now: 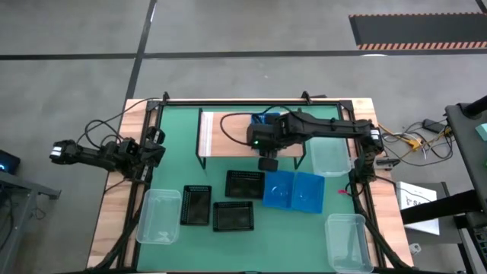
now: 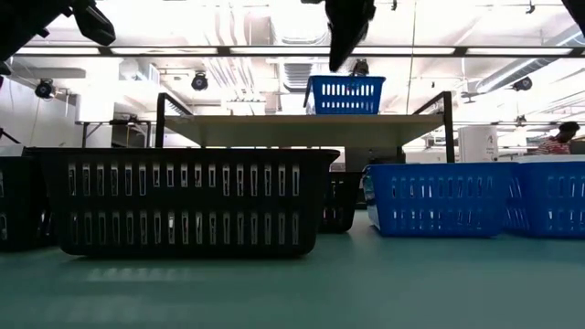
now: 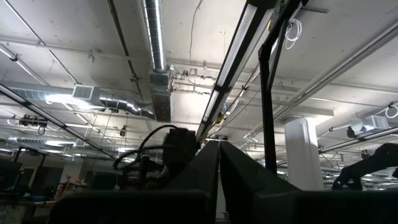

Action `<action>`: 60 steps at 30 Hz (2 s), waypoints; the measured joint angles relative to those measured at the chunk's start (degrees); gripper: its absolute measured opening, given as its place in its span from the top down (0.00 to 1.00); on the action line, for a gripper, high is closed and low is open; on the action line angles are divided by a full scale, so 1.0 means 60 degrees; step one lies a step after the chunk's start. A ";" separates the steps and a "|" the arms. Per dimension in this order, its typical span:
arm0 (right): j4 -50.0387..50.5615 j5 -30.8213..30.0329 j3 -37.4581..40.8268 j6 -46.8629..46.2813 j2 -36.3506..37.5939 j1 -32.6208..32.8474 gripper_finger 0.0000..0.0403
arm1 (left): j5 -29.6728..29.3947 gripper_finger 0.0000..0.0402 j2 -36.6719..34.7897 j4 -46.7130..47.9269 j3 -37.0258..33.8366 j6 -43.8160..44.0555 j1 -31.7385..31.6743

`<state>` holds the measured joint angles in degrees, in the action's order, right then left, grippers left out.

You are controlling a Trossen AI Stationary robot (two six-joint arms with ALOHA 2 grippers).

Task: Stack baskets on shelf by color
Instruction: Put the bottom blue bin on the shelf, then put the middle transparent bin on the shelf

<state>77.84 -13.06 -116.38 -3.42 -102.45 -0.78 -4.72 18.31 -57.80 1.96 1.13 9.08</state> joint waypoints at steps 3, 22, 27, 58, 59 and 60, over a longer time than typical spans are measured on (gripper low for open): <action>0.0166 0.0004 -0.0581 0.0083 0.0004 0.0000 0.66 | -0.0001 1.00 0.0000 0.0000 0.0000 0.0003 -0.0003; 0.2030 0.0670 0.0220 -0.0069 0.0313 -0.3079 0.98 | 0.0002 1.00 0.0004 0.0011 0.0000 0.0033 -0.0003; 0.2006 0.1143 0.0922 -0.0077 0.0335 -0.3361 0.98 | 0.0002 1.00 0.0004 0.0018 0.0000 0.0029 -0.0002; -0.0559 0.1920 0.1530 -0.0073 0.0357 -0.2521 0.98 | 0.0002 1.00 0.0007 0.0055 0.0000 0.0022 0.0000; -0.0538 0.1916 0.1530 -0.0073 0.0383 -0.2513 0.98 | 0.0003 1.00 0.0007 0.0055 0.0000 0.0022 -0.0003; -0.0540 0.1907 0.1530 -0.0075 0.0444 -0.2482 0.98 | 0.0004 1.00 0.0007 0.0055 0.0000 0.0022 -0.0001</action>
<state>74.60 -1.62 -107.20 -3.87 -99.79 -15.67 -4.70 18.35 -57.47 1.96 1.26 9.08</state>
